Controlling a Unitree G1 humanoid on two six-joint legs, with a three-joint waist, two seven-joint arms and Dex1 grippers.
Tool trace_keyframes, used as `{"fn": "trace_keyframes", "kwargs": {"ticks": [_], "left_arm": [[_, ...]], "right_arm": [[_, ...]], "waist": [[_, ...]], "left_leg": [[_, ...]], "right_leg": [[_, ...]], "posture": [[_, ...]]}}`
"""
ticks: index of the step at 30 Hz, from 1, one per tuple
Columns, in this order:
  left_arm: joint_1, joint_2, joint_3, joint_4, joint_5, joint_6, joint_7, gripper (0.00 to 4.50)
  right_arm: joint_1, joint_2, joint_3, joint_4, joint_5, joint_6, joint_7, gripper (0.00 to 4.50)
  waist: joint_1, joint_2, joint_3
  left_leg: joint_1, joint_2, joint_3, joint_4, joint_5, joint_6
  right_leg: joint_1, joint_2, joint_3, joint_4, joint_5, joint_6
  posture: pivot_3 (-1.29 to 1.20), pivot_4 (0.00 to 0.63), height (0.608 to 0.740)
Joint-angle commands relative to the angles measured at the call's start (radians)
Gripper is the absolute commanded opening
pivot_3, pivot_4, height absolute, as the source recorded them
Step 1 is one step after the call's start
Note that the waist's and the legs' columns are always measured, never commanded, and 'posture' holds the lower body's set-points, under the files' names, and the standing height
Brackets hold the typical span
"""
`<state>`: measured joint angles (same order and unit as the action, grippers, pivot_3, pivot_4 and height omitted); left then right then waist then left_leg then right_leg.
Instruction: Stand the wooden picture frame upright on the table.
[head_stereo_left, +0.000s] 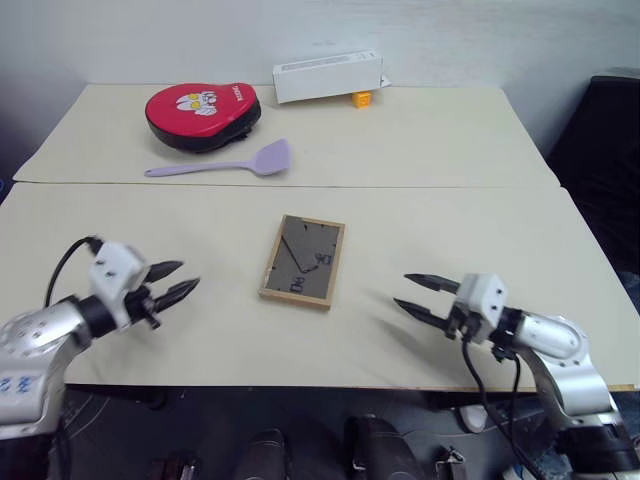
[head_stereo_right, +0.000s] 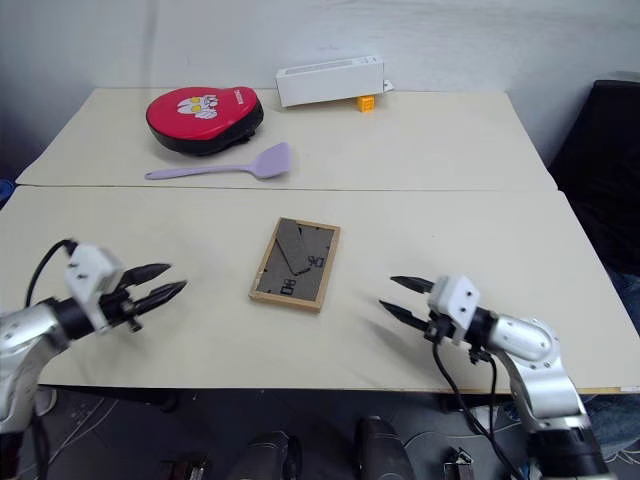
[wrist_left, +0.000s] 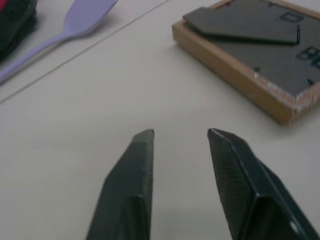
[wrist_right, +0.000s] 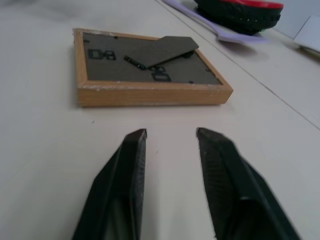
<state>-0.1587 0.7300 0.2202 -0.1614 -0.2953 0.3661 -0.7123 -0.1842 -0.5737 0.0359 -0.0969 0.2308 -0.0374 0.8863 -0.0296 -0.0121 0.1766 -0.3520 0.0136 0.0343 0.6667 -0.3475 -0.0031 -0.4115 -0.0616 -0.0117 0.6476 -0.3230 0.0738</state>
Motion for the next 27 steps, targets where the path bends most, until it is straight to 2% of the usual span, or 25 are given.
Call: {"fn": "trace_keyframes", "kwargs": {"ticks": [1,2,3,7,13,18,23,26,27], "left_arm": [[-0.073,-0.047,-0.100,0.098,0.097,-0.041,0.057,0.50],[-0.097,-0.063,-0.126,0.125,0.117,-0.050,0.064,0.15],[-0.127,-0.086,-0.161,0.151,0.138,-0.049,0.073,0.02],[-0.172,-0.136,-0.234,0.195,0.158,-0.046,0.052,0.02],[-0.141,-0.152,-0.287,0.135,0.147,-0.027,-0.006,0.02],[-0.092,-0.146,-0.280,0.041,0.104,0.019,-0.041,0.02],[-0.035,-0.143,-0.260,-0.006,0.094,0.038,-0.038,0.02],[-0.029,-0.136,-0.216,-0.016,0.070,0.105,-0.012,0.02],[-0.030,-0.129,-0.177,-0.022,0.027,0.174,-0.009,0.19]], "right_arm": [[-0.053,0.034,0.050,0.057,-0.086,0.011,-0.063,0.41],[-0.072,0.047,0.065,0.079,-0.104,0.011,-0.073,0.05],[-0.097,0.075,0.081,0.110,-0.116,0.007,-0.087,0.00],[-0.167,0.148,0.149,0.189,-0.176,-0.006,-0.118,0.00],[-0.205,0.217,0.203,0.212,-0.206,0.044,-0.132,0.00],[-0.208,0.211,0.203,0.184,-0.203,0.052,-0.116,0.00],[-0.187,0.155,0.188,0.149,-0.192,0.086,-0.067,0.00],[-0.175,0.122,0.174,0.139,-0.183,0.087,-0.045,0.00],[-0.171,0.108,0.167,0.132,-0.178,0.087,-0.035,0.00]], "waist": [[0.000,0.000,0.000],[0.000,0.000,0.000],[0.001,0.000,0.000],[0.000,-0.001,0.000],[0.001,-0.001,0.000],[0.002,-0.001,0.000],[0.002,-0.001,0.000],[0.002,-0.001,0.000],[0.002,-0.001,0.000]], "left_leg": [[0.000,0.000,0.000,0.000,0.000,0.000],[-0.001,0.000,0.001,0.001,0.000,0.000],[-0.001,0.000,0.001,0.001,0.000,0.000],[-0.003,0.000,0.001,0.005,0.000,0.000],[-0.003,0.000,0.001,0.007,0.000,0.001],[-0.003,0.000,0.001,0.008,0.000,0.001],[-0.003,0.000,0.000,0.008,0.000,0.001],[-0.003,0.000,0.000,0.008,-0.001,0.001],[-0.003,0.000,0.000,0.008,-0.001,0.001]], "right_leg": [[0.000,0.000,0.000,0.000,0.000,0.000],[-0.001,0.001,0.000,0.001,0.000,0.000],[-0.002,0.001,0.000,0.003,0.000,0.000],[-0.003,0.001,0.001,0.006,0.000,0.000],[-0.003,0.000,0.001,0.007,0.000,0.000],[-0.002,0.000,0.001,0.007,0.000,0.000],[-0.002,0.000,0.001,0.007,0.000,0.000],[-0.002,0.000,0.000,0.006,0.000,0.000],[-0.002,0.000,0.000,0.006,0.000,0.000]], "posture": [[0.00,0.150,0.740],[0.00,0.150,0.740],[0.00,0.150,0.740],[0.00,0.150,0.740],[0.00,0.150,0.740],[0.00,0.150,0.740],[0.00,0.150,0.740],[0.00,0.150,0.740],[0.00,0.150,0.740]]}}
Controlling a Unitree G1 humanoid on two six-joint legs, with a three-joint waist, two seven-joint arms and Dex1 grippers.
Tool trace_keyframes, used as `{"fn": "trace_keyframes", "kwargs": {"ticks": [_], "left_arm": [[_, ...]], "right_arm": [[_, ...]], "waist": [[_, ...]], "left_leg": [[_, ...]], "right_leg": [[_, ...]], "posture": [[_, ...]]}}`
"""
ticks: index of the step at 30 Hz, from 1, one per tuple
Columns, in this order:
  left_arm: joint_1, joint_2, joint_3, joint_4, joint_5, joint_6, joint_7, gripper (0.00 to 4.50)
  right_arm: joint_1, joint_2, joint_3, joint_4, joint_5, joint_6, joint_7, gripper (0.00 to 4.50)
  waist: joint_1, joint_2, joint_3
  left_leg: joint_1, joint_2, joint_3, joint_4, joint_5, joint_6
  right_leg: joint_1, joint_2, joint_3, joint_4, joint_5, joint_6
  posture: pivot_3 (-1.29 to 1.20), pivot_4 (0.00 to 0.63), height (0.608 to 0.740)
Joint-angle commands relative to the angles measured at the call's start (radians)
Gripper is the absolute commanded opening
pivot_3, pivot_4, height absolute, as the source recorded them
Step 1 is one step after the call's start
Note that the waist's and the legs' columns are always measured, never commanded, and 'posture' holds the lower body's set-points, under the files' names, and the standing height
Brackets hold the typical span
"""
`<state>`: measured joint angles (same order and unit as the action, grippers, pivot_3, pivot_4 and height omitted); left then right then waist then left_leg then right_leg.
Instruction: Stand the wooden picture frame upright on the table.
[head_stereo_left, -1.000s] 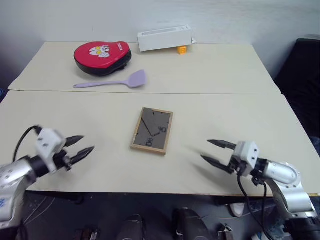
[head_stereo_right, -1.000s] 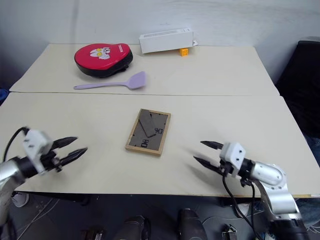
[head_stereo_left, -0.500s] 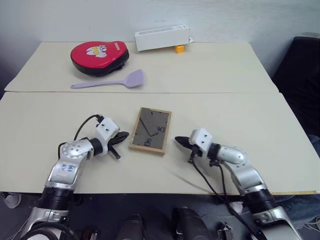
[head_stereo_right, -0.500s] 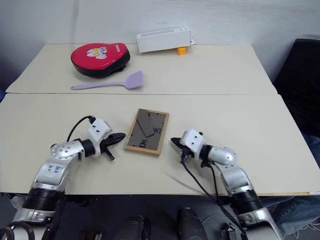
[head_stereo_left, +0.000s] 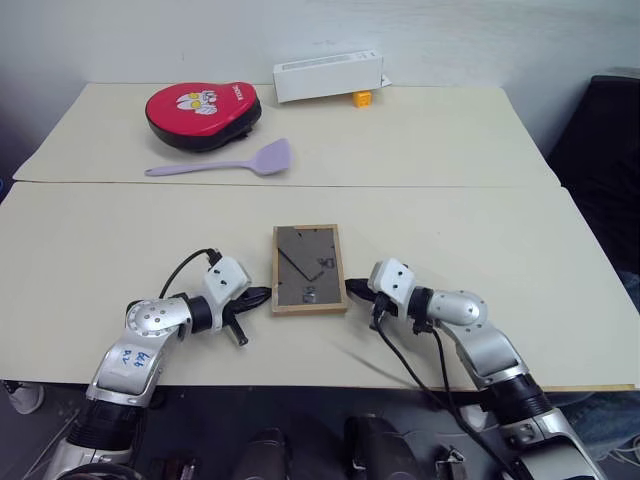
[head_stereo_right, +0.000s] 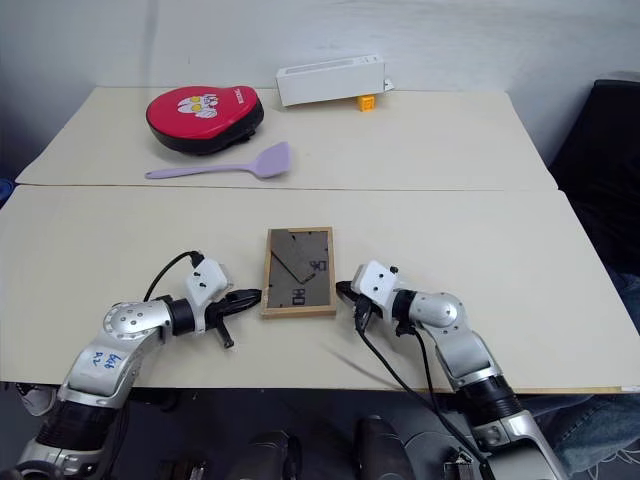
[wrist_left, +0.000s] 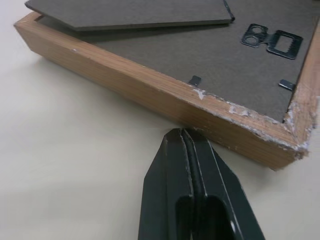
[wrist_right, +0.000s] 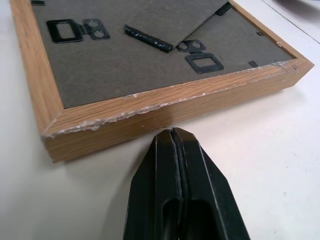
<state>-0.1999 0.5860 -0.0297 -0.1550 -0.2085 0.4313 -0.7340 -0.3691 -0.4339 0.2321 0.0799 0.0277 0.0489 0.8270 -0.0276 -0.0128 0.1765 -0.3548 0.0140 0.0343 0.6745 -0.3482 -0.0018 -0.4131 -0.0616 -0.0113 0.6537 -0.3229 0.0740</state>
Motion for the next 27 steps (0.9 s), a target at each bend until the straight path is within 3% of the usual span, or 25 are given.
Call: {"fn": "trace_keyframes", "kwargs": {"ticks": [1,3,5,8,14,20,27], "left_arm": [[0.009,0.020,0.098,-0.032,-0.090,0.159,0.013,0.40],[-0.011,0.046,0.176,-0.056,-0.249,0.376,-0.029,0.92],[-0.077,0.134,0.202,-0.042,-0.421,0.767,-0.098,1.51],[-0.198,0.148,0.238,0.055,-0.495,1.096,-0.074,2.50],[-0.381,0.091,0.205,0.309,-0.579,1.183,0.053,4.35],[-0.512,-0.003,0.143,0.507,-0.702,1.183,0.229,4.45],[-0.548,-0.020,0.084,0.605,-0.902,1.183,0.335,4.45]], "right_arm": [[0.015,-0.041,-0.034,-0.049,0.028,0.000,0.030,0.00],[0.016,-0.066,-0.037,-0.058,0.038,0.001,0.053,0.00],[0.007,-0.085,-0.027,-0.057,0.038,-0.010,0.078,0.00],[-0.013,-0.087,-0.009,-0.047,0.030,-0.019,0.096,0.00],[-0.056,-0.061,0.031,-0.016,0.000,-0.030,0.103,0.00],[-0.087,-0.038,0.061,0.007,-0.022,-0.032,0.106,0.00],[-0.095,-0.019,0.066,0.015,-0.037,-0.031,0.101,0.00]], "waist": [[-0.001,0.000,0.000],[-0.004,0.000,0.000],[-0.003,-0.001,0.000],[-0.002,0.000,0.000],[0.004,0.000,0.000],[0.006,0.000,0.000],[0.002,0.000,0.000]], "left_leg": [[0.000,0.000,0.000,0.000,0.000,0.000],[0.000,0.000,0.000,0.000,0.000,0.000],[0.000,0.001,0.000,-0.001,0.000,0.000],[0.000,0.000,-0.001,-0.001,0.000,0.000],[0.000,-0.001,-0.003,0.003,0.000,0.000],[-0.001,-0.002,-0.004,0.006,0.000,-0.001],[-0.001,-0.002,-0.004,0.007,-0.001,-0.001]], "right_leg": [[0.000,0.000,0.000,0.000,0.000,0.000],[0.000,0.000,0.000,0.000,0.000,0.000],[0.000,0.001,0.000,0.001,0.000,0.000],[0.000,0.000,0.000,0.001,0.000,0.000],[0.001,0.000,-0.001,0.001,0.000,0.000],[0.001,-0.001,-0.002,0.003,0.000,0.000],[0.001,0.000,-0.002,0.003,0.000,0.000]], "posture": [[0.00,0.150,0.740],[0.00,0.150,0.740],[0.00,0.150,0.740],[0.00,0.150,0.740],[0.00,0.150,0.740],[0.00,0.150,0.740],[0.00,0.150,0.740]]}}
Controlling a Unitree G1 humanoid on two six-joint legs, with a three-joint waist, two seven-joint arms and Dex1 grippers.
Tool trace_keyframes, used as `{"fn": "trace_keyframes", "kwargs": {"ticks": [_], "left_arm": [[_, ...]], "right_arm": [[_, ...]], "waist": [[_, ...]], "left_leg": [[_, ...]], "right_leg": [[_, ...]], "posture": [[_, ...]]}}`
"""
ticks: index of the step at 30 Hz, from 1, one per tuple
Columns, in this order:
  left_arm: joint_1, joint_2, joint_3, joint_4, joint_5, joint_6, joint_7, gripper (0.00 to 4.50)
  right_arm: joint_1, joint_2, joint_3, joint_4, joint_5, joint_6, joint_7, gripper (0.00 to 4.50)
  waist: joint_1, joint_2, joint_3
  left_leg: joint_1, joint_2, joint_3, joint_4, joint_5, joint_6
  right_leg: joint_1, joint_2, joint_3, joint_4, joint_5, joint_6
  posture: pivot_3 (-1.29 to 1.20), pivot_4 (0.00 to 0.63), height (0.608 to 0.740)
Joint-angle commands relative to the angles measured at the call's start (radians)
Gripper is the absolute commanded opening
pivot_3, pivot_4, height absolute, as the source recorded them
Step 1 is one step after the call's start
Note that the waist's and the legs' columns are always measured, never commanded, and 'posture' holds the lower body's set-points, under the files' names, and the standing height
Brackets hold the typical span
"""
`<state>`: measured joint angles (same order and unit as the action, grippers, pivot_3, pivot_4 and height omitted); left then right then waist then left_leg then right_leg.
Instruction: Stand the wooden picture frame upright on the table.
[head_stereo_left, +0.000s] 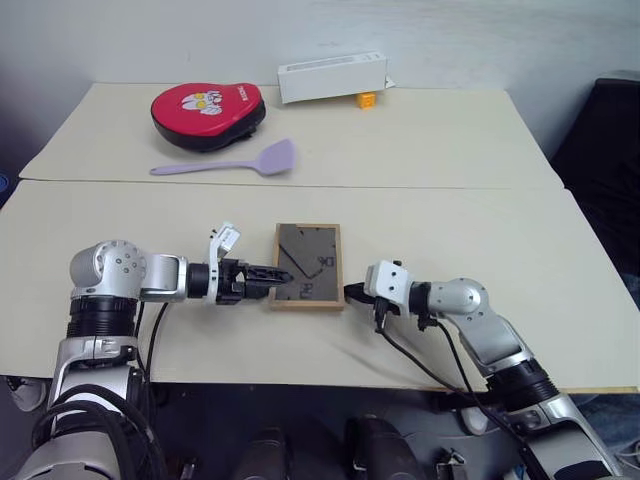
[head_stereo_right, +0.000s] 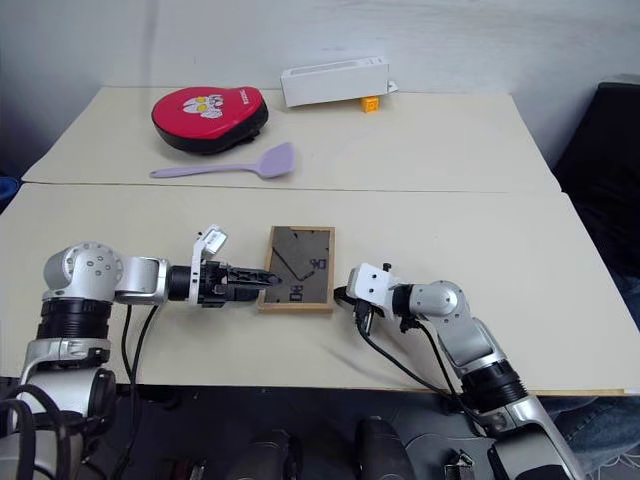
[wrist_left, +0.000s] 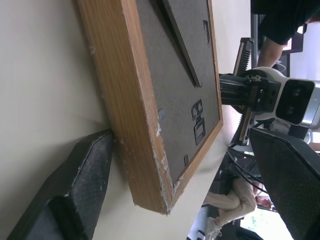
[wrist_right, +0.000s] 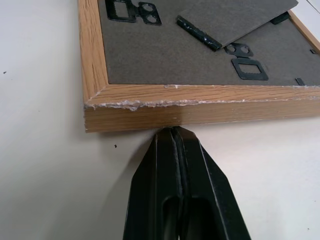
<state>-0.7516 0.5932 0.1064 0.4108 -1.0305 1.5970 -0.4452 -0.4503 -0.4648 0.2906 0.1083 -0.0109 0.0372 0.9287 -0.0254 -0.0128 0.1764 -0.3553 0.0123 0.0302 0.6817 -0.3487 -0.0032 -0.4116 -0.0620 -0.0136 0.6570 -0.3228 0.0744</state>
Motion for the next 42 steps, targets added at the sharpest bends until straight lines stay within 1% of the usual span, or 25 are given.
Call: {"fn": "trace_keyframes", "kwargs": {"ticks": [1,3,6,9,11,15,17,20,21,22,23,24,25,26,27,28,29,30,31,33,34,36,38,42], "left_arm": [[-0.003,-0.036,-0.048,0.054,-0.094,0.017,0.068,4.45],[-0.015,-0.058,-0.025,0.091,-0.118,0.017,0.116,4.45],[-0.033,-0.112,0.044,0.154,-0.134,0.017,0.206,3.86],[-0.019,-0.140,0.080,0.156,-0.153,0.017,0.267,2.91],[-0.002,-0.141,0.089,0.148,-0.183,0.017,0.293,2.24],[0.023,-0.135,0.126,0.124,-0.216,0.017,0.339,1.28],[0.032,-0.135,0.161,0.111,-0.229,0.017,0.347,1.28],[0.064,-0.127,0.212,0.028,-0.238,0.017,0.316,1.28],[0.096,-0.109,0.202,-0.053,-0.219,-0.010,0.275,1.28],[0.128,-0.090,0.193,-0.122,-0.202,-0.037,0.235,1.28],[0.170,-0.059,0.160,-0.211,-0.165,-0.096,0.168,1.28],[0.219,-0.026,0.116,-0.310,-0.103,-0.210,0.059,1.28],[0.271,0.003,0.077,-0.393,-0.040,-0.335,-0.054,1.28],[0.313,0.030,0.035,-0.451,0.024,-0.446,-0.150,1.28],[0.340,0.047,0.008,-0.480,0.069,-0.522,-0.216,1.28],[0.361,0.057,-0.015,-0.496,0.106,-0.576,-0.258,1.28],[0.373,0.061,-0.031,-0.500,0.133,-0.612,-0.286,1.28],[0.380,0.052,-0.033,-0.500,0.147,-0.641,-0.302,1.28],[0.385,0.045,-0.041,-0.503,0.163,-0.663,-0.315,1.28],[0.390,0.033,-0.050,-0.506,0.185,-0.692,-0.333,1.28],[0.394,0.031,-0.059,-0.515,0.192,-0.697,-0.345,1.28],[0.396,0.024,-0.065,-0.520,0.201,-0.701,-0.355,1.28],[0.394,0.019,-0.068,-0.520,0.205,-0.706,-0.364,1.28],[0.391,0.015,-0.073,-0.521,0.221,-0.713,-0.384,1.28]], "right_arm": [[-0.015,0.014,0.008,-0.012,-0.001,-0.021,-0.002,0.00],[-0.014,0.016,0.009,-0.013,-0.004,-0.022,-0.003,0.00],[-0.009,0.019,0.012,-0.018,-0.009,-0.022,-0.003,0.00],[-0.001,0.016,0.013,-0.024,-0.012,-0.026,-0.004,0.00],[0.005,0.011,0.010,-0.028,-0.012,-0.026,-0.005,0.00],[0.026,-0.014,-0.012,-0.039,-0.001,-0.028,0.003,0.00],[0.045,-0.036,-0.031,-0.049,0.012,-0.037,0.013,0.00],[0.085,-0.084,-0.096,-0.063,0.073,-0.093,0.044,0.00],[0.094,-0.098,-0.132,-0.075,0.131,-0.090,0.076,0.00],[0.100,-0.102,-0.184,-0.107,0.229,-0.034,0.105,0.00],[0.109,-0.120,-0.219,-0.162,0.350,0.077,0.156,0.00],[0.104,-0.118,-0.249,-0.189,0.413,0.099,0.175,0.36],[0.079,-0.115,-0.269,-0.214,0.472,0.154,0.180,0.58],[0.048,-0.109,-0.278,-0.233,0.511,0.194,0.180,0.92],[0.025,-0.104,-0.285,-0.244,0.534,0.220,0.175,1.20],[-0.007,-0.099,-0.276,-0.268,0.578,0.298,0.172,1.62],[-0.027,-0.097,-0.269,-0.283,0.607,0.348,0.170,1.86],[-0.052,-0.087,-0.257,-0.292,0.619,0.389,0.153,2.22],[-0.082,-0.075,-0.236,-0.294,0.617,0.426,0.134,2.64],[-0.122,-0.050,-0.207,-0.288,0.600,0.462,0.104,3.34],[-0.151,-0.029,-0.185,-0.274,0.591,0.488,0.088,3.56],[-0.192,0.004,-0.155,-0.244,0.573,0.519,0.063,4.31],[-0.225,0.036,-0.124,-0.197,0.544,0.525,0.050,4.47],[-0.270,0.086,-0.099,-0.136,0.519,0.516,0.052,4.47]], "waist": [[0.000,0.000,0.000],[0.001,0.000,0.000],[0.002,0.000,0.000],[0.001,0.000,0.000],[0.000,0.000,0.000],[0.001,0.000,0.000],[0.002,0.000,0.000],[0.000,-0.001,0.000],[-0.001,-0.001,0.000],[-0.004,-0.001,0.000],[-0.008,-0.001,0.001],[-0.014,0.000,0.001],[-0.017,0.000,0.002],[-0.024,0.000,0.002],[-0.027,0.000,0.002],[-0.026,0.001,0.002],[-0.022,0.001,0.002],[-0.015,0.001,0.002],[-0.007,0.001,0.002],[-0.003,0.001,0.002],[-0.002,0.001,0.002],[-0.002,0.001,0.002],[-0.002,0.001,0.002],[-0.002,0.001,0.002]], "left_leg": [[0.000,0.000,0.000,0.000,0.000,0.000],[0.000,0.000,0.000,0.000,0.000,0.000],[0.000,0.000,0.000,0.000,0.000,0.000],[0.000,0.000,0.000,0.001,0.000,0.000],[0.000,0.000,0.000,0.001,0.000,0.000],[0.000,0.000,-0.001,0.001,0.000,-0.001],[0.000,0.000,-0.001,0.001,0.000,-0.001],[-0.001,0.000,-0.002,0.001,0.000,-0.001],[-0.001,0.000,-0.001,0.001,0.000,-0.001],[-0.001,0.000,-0.001,0.001,0.000,-0.001],[-0.001,0.000,-0.001,0.000,0.000,-0.002],[-0.001,0.001,-0.001,0.000,0.000,-0.003],[0.000,0.002,0.000,-0.001,0.001,-0.004],[0.000,0.002,0.000,-0.001,0.001,-0.005],[0.001,0.003,0.000,-0.002,0.001,-0.007],[0.003,0.003,0.001,-0.003,0.002,-0.008],[0.003,0.003,0.000,-0.003,0.003,-0.008],[0.003,0.003,-0.001,-0.004,0.003,-0.009],[0.003,0.003,-0.002,-0.004,0.003,-0.009],[0.001,0.003,-0.002,-0.005,0.003,-0.008],[-0.001,0.002,-0.002,-0.005,0.002,-0.006],[-0.003,0.002,-0.002,-0.004,0.002,-0.005],[-0.004,0.002,-0.002,-0.003,0.001,-0.004],[-0.004,0.002,-0.003,-0.002,0.001,-0.002]], "right_leg": [[0.000,0.000,0.000,0.000,0.000,0.000],[0.000,0.000,0.000,0.000,0.000,0.000],[0.000,0.000,0.000,0.000,0.000,0.000],[0.000,0.000,-0.001,0.000,0.000,0.000],[0.000,0.000,-0.001,0.000,0.000,0.000],[0.000,0.000,-0.002,-0.001,0.000,0.000],[0.001,0.000,-0.002,-0.001,0.000,0.000],[0.001,0.000,-0.002,-0.002,0.000,0.000],[0.001,0.000,-0.002,-0.002,0.000,0.000],[0.001,0.000,-0.002,-0.002,0.000,0.000],[0.000,0.000,-0.002,-0.002,0.000,0.000],[0.000,0.001,-0.002,-0.003,0.000,0.000],[0.000,0.002,-0.001,-0.003,0.000,0.000],[0.000,0.002,-0.001,-0.004,0.000,0.000],[0.000,0.003,-0.001,-0.004,-0.001,-0.001],[0.000,0.003,-0.001,-0.004,-0.001,-0.002],[0.001,0.003,-0.001,-0.003,-0.001,-0.003],[0.000,0.003,-0.002,-0.003,-0.002,-0.003],[0.000,0.003,-0.002,-0.003,-0.002,-0.004],[-0.001,0.002,-0.002,-0.004,-0.002,-0.004],[-0.002,0.001,-0.002,-0.004,-0.002,-0.004],[-0.004,0.001,-0.002,-0.005,-0.002,-0.004],[-0.004,0.000,-0.002,-0.005,-0.002,-0.003],[-0.004,0.000,-0.003,-0.005,-0.002,-0.003]], "posture": [[0.00,0.150,0.740],[0.00,0.150,0.740],[0.00,0.150,0.740],[0.00,0.150,0.740],[0.00,0.150,0.740],[0.00,0.150,0.740],[0.00,0.150,0.740],[0.00,0.150,0.740],[0.00,0.150,0.740],[0.00,0.150,0.740],[0.00,0.150,0.740],[0.00,0.150,0.740],[0.00,0.150,0.740],[0.00,0.150,0.740],[0.00,0.150,0.740],[0.00,0.150,0.740],[0.00,0.150,0.740],[0.00,0.150,0.740],[0.00,0.150,0.740],[0.00,0.150,0.740],[0.00,0.150,0.740],[0.00,0.150,0.740],[0.00,0.150,0.740],[0.00,0.150,0.740]]}}
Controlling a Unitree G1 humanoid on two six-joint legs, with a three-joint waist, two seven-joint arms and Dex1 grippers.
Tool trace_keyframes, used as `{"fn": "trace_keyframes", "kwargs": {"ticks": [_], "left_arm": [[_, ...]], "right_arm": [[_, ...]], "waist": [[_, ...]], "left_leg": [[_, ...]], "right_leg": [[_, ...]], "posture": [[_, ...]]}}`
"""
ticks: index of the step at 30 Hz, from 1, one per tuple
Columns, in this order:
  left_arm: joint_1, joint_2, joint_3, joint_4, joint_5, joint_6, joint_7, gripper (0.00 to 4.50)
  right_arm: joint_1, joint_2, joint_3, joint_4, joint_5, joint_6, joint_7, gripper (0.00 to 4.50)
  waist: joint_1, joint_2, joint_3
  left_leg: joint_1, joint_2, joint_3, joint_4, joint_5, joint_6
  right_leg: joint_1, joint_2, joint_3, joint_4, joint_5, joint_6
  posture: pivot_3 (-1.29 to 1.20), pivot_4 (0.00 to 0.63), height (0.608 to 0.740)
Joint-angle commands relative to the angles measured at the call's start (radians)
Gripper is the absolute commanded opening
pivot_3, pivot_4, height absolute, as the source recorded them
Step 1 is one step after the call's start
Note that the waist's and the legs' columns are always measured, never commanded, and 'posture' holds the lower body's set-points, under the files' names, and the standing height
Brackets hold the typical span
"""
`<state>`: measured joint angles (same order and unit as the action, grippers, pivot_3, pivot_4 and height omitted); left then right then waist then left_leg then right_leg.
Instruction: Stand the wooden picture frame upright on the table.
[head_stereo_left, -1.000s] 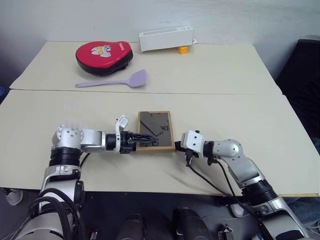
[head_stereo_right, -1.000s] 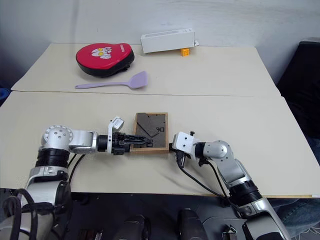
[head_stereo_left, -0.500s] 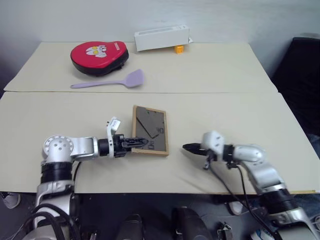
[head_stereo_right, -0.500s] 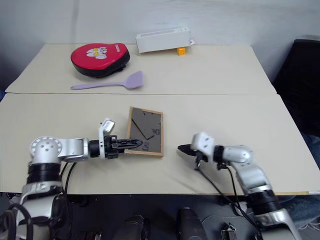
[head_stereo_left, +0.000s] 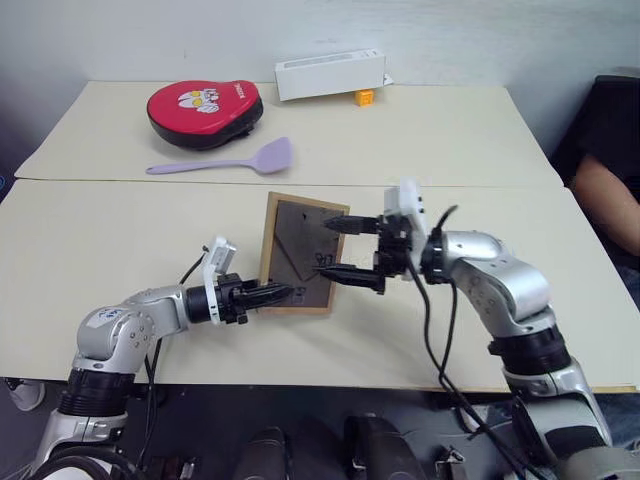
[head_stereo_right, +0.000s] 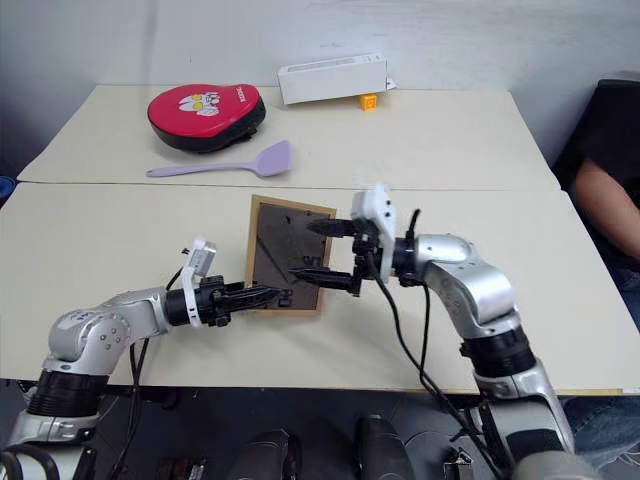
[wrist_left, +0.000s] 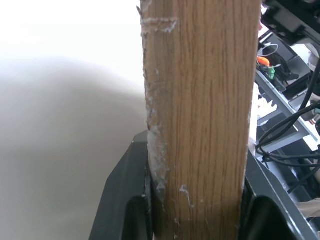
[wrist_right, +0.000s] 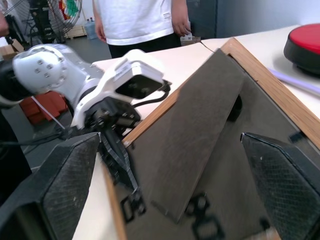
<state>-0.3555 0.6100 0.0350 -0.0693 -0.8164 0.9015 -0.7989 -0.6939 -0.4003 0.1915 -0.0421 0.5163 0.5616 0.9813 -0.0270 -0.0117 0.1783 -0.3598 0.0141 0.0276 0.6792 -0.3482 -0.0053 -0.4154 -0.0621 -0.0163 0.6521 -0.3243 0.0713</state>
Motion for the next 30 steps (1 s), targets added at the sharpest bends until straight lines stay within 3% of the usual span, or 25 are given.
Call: {"fn": "trace_keyframes", "kwargs": {"ticks": [1,7,14,25,30], "left_arm": [[-0.007,-0.003,-0.001,-0.039,0.010,-0.017,-0.032,1.28],[-0.019,-0.021,0.019,-0.026,-0.002,0.013,-0.010,1.28],[-0.060,-0.058,0.135,0.014,-0.101,0.140,0.064,1.28],[-0.049,-0.046,0.131,-0.013,-0.125,0.190,0.034,1.28],[-0.098,-0.014,0.192,0.018,-0.271,0.514,0.094,1.28]], "right_arm": [[-0.033,0.031,0.005,0.022,-0.011,-0.011,0.007,4.47],[-0.032,0.067,0.025,-0.033,0.035,0.034,0.068,4.47],[0.093,-0.074,0.006,-0.140,0.041,-0.031,0.203,4.47],[0.174,-0.072,-0.091,0.030,-0.073,-0.493,0.249,4.47],[0.174,-0.099,-0.181,0.124,-0.129,-0.744,0.253,4.47]], "waist": [[-0.001,0.000,0.000],[0.000,0.000,0.000],[0.001,0.000,0.000],[-0.001,0.000,0.000],[0.000,0.000,0.000]], "left_leg": [[0.000,0.000,0.000,0.000,0.000,0.000],[0.000,0.000,-0.001,0.000,0.000,0.000],[-0.011,-0.002,-0.006,0.004,-0.001,0.002],[-0.009,-0.001,-0.006,0.003,0.001,0.000],[-0.010,-0.001,-0.006,0.003,0.001,0.001]], "right_leg": [[0.000,0.000,0.000,0.000,0.000,0.000],[0.000,0.000,0.000,0.001,0.000,0.000],[-0.003,-0.001,-0.004,0.000,0.002,0.003],[-0.003,0.000,-0.004,-0.003,0.002,0.003],[-0.003,0.000,-0.004,-0.004,0.002,0.003]], "posture": [[0.00,0.150,0.740],[0.00,0.150,0.740],[0.00,0.150,0.740],[0.00,0.150,0.740],[0.00,0.150,0.740]]}}
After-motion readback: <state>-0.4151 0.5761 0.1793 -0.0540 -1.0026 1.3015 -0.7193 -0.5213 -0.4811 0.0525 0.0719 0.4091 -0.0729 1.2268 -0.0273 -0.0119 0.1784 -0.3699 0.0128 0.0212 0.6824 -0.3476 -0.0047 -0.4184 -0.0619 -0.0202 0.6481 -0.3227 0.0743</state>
